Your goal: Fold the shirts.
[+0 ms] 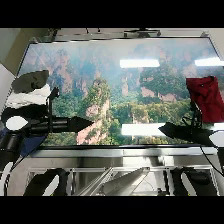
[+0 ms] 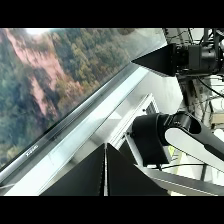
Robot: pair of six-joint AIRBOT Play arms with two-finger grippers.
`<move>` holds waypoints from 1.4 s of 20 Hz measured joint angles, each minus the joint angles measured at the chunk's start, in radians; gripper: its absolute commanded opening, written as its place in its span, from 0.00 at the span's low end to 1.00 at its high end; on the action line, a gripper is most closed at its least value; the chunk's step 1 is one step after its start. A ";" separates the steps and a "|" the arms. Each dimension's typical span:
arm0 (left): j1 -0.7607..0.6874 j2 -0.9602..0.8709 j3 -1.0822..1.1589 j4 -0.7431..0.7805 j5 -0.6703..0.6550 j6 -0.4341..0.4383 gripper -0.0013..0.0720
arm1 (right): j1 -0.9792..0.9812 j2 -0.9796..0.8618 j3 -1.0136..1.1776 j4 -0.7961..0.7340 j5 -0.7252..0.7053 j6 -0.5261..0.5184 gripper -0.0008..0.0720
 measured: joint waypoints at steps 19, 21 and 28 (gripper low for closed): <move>0.000 0.000 0.000 -0.006 0.054 0.000 0.02 | 0.000 -0.015 0.000 0.001 -0.002 0.000 0.04; 0.017 -0.002 0.017 0.005 0.104 -0.001 0.02 | 0.000 -0.016 0.000 0.012 -0.012 0.000 0.04; 0.386 -0.262 0.481 0.244 0.314 0.056 1.00 | 0.000 -0.017 0.000 0.056 -0.101 -0.030 0.05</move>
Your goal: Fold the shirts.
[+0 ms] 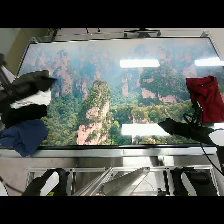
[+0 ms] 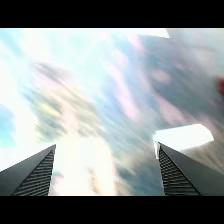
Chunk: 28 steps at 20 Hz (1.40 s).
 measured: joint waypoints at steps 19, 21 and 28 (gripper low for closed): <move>0.050 -1.023 0.892 0.809 -0.040 -0.168 0.04 | 0.000 -0.005 0.000 0.005 -0.092 -0.030 0.51; 0.018 -0.992 0.895 0.836 -0.040 -0.179 0.05 | 0.000 -0.005 0.000 0.005 -0.092 -0.030 0.51; -0.169 -0.715 0.897 0.620 -0.045 -0.198 0.05 | 0.000 -0.005 0.000 0.005 -0.090 -0.039 0.51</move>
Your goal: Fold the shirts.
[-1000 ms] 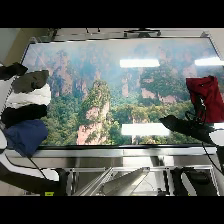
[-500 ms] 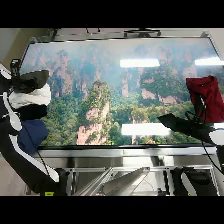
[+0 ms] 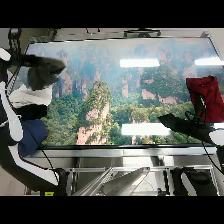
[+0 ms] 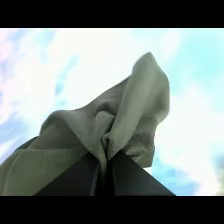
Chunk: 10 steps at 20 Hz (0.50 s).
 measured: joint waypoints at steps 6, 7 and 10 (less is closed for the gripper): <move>-0.222 0.264 -0.092 -0.270 -0.165 -0.042 0.05 | 0.000 0.000 0.000 -0.021 0.078 -0.053 0.51; -0.260 0.294 -0.134 -0.287 -0.192 -0.056 0.05 | 0.000 0.000 0.000 -0.029 0.095 -0.060 0.51; -0.378 0.358 -0.295 -0.314 -0.251 -0.078 0.05 | 0.000 0.000 0.000 -0.042 0.130 -0.076 0.52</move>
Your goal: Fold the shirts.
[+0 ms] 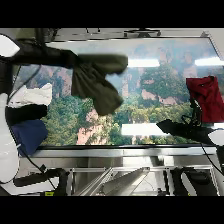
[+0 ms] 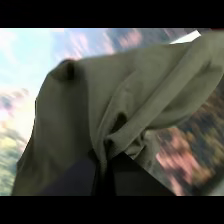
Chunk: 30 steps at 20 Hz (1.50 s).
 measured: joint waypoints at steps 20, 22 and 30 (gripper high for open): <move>0.166 0.118 -0.677 -0.026 -0.092 -0.018 1.00 | 0.457 -0.086 -0.127 0.377 -0.229 -0.217 0.77; 0.218 0.125 -0.754 -0.027 -0.047 0.013 1.00 | 0.606 -0.169 -0.125 0.420 -0.369 -0.232 0.74; 0.284 0.130 -0.852 -0.099 0.003 0.134 0.98 | 0.776 -0.580 0.123 0.438 -0.538 -0.298 0.67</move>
